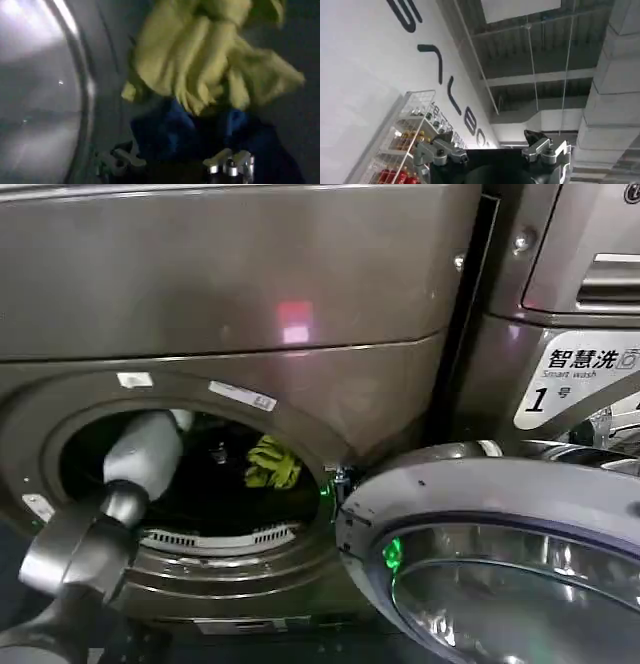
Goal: Grasp the clothes from the dryer.
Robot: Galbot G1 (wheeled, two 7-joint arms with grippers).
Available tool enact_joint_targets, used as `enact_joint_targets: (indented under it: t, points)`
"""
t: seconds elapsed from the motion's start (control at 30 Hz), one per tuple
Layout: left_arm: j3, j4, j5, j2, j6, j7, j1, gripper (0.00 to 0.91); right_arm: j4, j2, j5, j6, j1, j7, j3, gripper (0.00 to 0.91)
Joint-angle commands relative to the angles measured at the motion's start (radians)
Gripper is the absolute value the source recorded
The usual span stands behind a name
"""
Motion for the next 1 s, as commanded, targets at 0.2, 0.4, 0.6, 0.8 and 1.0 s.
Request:
enact_joint_targets:
  t: [0.2, 0.4, 0.6, 0.8, 1.0]
  points:
    - [0.076, 0.073, 0.075, -0.017, -0.010, 0.078, -0.018, 0.284, 0.001, 0.002, 0.001, 0.001, -0.002, -0.001, 0.004, 0.907]
    - [0.078, 0.084, 0.047, -0.021, -0.025, 0.097, -0.011, 0.125, 0.004, 0.006, 0.001, 0.002, -0.005, -0.002, 0.004, 0.907]
    - [0.074, 0.094, 0.001, -0.022, -0.032, 0.092, -0.008, 0.000, -0.003, 0.007, -0.001, 0.005, 0.000, -0.002, 0.001, 0.907]
    - [0.034, 0.091, -0.113, -0.031, -0.012, 0.062, -0.015, 0.000, -0.007, 0.007, -0.004, 0.006, 0.009, -0.002, -0.005, 0.907]
    - [-0.118, -0.004, -0.371, -0.052, 0.146, -0.143, 0.004, 0.000, -0.002, 0.008, -0.011, 0.008, 0.022, -0.001, -0.023, 0.907]
